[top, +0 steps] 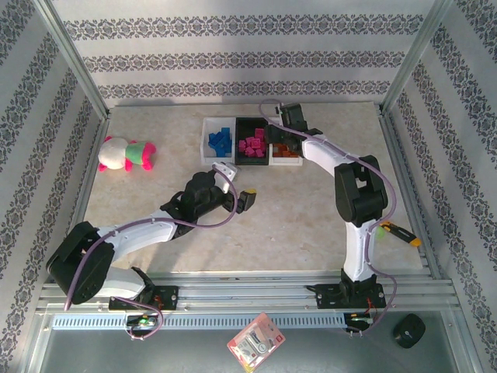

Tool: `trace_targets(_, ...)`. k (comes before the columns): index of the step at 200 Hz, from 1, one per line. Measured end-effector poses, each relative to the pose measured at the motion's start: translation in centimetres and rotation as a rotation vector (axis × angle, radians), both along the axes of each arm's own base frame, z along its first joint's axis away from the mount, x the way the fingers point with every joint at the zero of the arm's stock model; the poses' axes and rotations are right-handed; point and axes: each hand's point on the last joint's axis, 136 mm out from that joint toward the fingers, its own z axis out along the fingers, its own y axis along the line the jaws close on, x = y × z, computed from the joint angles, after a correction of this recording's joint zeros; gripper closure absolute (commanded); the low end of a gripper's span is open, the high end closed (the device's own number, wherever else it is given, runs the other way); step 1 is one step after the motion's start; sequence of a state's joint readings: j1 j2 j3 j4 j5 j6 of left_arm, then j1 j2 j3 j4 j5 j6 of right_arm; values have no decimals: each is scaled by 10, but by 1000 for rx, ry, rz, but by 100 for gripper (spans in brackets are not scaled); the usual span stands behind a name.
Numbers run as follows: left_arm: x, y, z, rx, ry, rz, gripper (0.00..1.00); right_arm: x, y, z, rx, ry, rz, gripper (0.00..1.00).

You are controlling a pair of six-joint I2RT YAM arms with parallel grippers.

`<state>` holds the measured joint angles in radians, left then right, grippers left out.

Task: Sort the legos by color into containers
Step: Place the lego in the container, then reset both arms

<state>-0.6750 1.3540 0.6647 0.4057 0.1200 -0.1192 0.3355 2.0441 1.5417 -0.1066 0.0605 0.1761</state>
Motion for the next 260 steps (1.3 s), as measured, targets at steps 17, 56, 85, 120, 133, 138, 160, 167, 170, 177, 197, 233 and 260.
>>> trace_targets(17, 3, 9, 11, -7, -26, 19, 1, -11, -5, 15, -6, -22, 4, 9)
trace_targets(56, 27, 71, 33, -2, -89, 211, 0, -65, -31, 67, -36, -144, 10, 2)
trace_targets(85, 39, 136, 46, 16, -133, 420, 2, -105, -66, 96, -72, -274, -19, 2)
trace_targets(120, 44, 216, 37, 112, -159, 679, 3, -145, -125, 64, -133, -299, -111, 2)
trace_targets(133, 38, 243, 22, 158, -146, 762, 3, -156, -144, 40, -152, -281, -146, 2)
trace_targets(138, 36, 251, 15, 176, -140, 786, 2, -160, -150, 29, -159, -270, -158, 2)
trace_targets(160, 26, 273, -18, 226, -122, 843, 0, -174, -173, -11, -174, -233, -208, 2)
trace_targets(167, 24, 276, -30, 236, -110, 844, 0, -176, -178, -20, -171, -228, -222, 2)
trace_targets(170, 23, 278, -36, 241, -103, 843, 1, -176, -180, -23, -169, -227, -226, 2)
trace_targets(177, 23, 279, -45, 246, -94, 838, 1, -176, -184, -29, -161, -228, -238, 2)
trace_targets(197, 31, 282, -68, 245, -69, 821, 1, -170, -189, -36, -124, -245, -252, 2)
trace_targets(233, 47, 284, -95, 201, -55, 782, 1, -155, -181, -42, -68, -291, -218, 2)
trace_targets(260, 52, 284, -119, 201, 11, 751, 1, -152, -179, -38, -49, -317, -209, 2)
